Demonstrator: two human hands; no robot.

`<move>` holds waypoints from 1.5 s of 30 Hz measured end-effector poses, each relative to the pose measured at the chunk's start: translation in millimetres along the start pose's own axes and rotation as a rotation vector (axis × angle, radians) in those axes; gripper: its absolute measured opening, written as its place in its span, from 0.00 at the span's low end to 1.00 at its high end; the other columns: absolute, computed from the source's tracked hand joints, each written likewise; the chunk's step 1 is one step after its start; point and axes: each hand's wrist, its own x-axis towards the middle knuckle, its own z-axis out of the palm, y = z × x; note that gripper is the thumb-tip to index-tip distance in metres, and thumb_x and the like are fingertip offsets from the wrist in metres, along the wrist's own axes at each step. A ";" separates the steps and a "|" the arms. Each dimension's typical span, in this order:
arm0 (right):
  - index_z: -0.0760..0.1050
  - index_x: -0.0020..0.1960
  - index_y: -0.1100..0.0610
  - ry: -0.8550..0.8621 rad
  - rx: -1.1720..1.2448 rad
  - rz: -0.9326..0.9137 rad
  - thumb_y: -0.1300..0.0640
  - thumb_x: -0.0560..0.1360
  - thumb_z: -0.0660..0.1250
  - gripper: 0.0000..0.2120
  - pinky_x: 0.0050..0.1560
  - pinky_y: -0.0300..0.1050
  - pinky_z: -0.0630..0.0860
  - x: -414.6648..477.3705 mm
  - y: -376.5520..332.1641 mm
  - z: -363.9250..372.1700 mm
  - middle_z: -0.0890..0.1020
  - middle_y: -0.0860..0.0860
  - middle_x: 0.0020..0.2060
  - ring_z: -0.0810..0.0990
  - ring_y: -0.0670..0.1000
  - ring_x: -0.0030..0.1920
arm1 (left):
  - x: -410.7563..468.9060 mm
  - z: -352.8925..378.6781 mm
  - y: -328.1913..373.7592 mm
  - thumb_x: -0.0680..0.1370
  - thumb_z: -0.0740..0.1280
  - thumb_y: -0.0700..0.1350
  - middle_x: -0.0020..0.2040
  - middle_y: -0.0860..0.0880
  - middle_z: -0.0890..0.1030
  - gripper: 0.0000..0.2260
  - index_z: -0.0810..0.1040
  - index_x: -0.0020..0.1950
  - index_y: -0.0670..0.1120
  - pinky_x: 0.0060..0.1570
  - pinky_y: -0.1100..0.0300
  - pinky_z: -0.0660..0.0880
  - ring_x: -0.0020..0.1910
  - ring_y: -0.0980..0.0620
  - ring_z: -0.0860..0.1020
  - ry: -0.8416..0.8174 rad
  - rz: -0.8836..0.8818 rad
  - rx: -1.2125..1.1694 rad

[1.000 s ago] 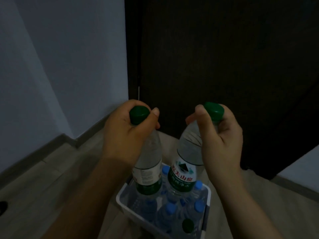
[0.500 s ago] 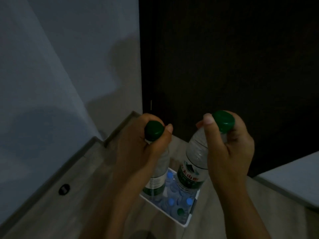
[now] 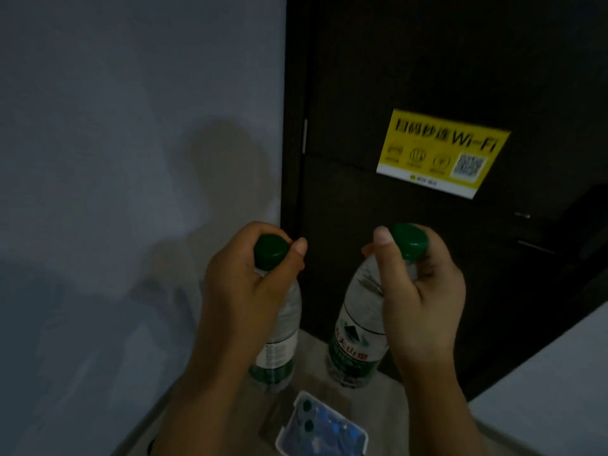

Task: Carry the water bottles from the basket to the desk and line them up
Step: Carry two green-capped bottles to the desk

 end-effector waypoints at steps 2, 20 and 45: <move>0.75 0.41 0.54 -0.007 0.024 -0.041 0.48 0.74 0.64 0.09 0.33 0.31 0.74 9.4 -31.9 0.9 0.80 0.52 0.37 0.79 0.47 0.35 | 7.4 -12.9 28.4 0.75 0.68 0.46 0.36 0.54 0.82 0.06 0.77 0.40 0.46 0.36 0.71 0.74 0.37 0.58 0.80 0.026 0.044 0.014; 0.77 0.40 0.51 -0.526 0.410 -0.115 0.44 0.69 0.65 0.11 0.37 0.27 0.74 41.6 -119.8 -8.4 0.82 0.45 0.38 0.81 0.42 0.37 | -61.1 -31.6 156.3 0.75 0.69 0.44 0.34 0.51 0.83 0.05 0.78 0.39 0.45 0.35 0.73 0.72 0.36 0.58 0.81 0.612 0.082 0.279; 0.76 0.38 0.53 -1.340 1.113 -0.226 0.45 0.73 0.64 0.13 0.34 0.25 0.71 -260.7 -315.5 -50.3 0.81 0.47 0.33 0.79 0.44 0.35 | -416.2 -110.4 352.8 0.73 0.71 0.45 0.33 0.51 0.83 0.04 0.79 0.39 0.46 0.36 0.69 0.74 0.34 0.58 0.81 1.492 -0.069 0.926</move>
